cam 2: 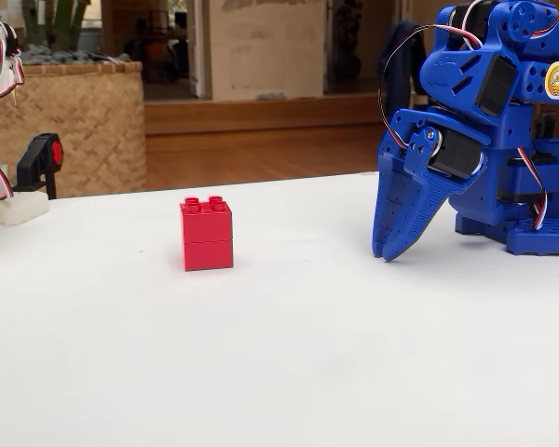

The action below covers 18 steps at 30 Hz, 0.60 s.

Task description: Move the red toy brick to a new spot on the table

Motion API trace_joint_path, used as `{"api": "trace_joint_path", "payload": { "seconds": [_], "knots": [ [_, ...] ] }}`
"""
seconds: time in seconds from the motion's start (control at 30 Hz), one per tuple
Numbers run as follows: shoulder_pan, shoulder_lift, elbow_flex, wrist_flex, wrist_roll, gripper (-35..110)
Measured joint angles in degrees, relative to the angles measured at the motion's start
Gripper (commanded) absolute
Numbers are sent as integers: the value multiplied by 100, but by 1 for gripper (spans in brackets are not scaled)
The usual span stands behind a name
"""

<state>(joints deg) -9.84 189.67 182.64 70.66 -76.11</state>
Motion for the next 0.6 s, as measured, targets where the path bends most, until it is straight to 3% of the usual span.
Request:
{"api": "trace_joint_path", "payload": {
  "seconds": [0.17, 0.6],
  "knots": [
    [105, 0, 0, -53, 519, 0],
    [79, 0, 0, -53, 571, 0]
  ]
}}
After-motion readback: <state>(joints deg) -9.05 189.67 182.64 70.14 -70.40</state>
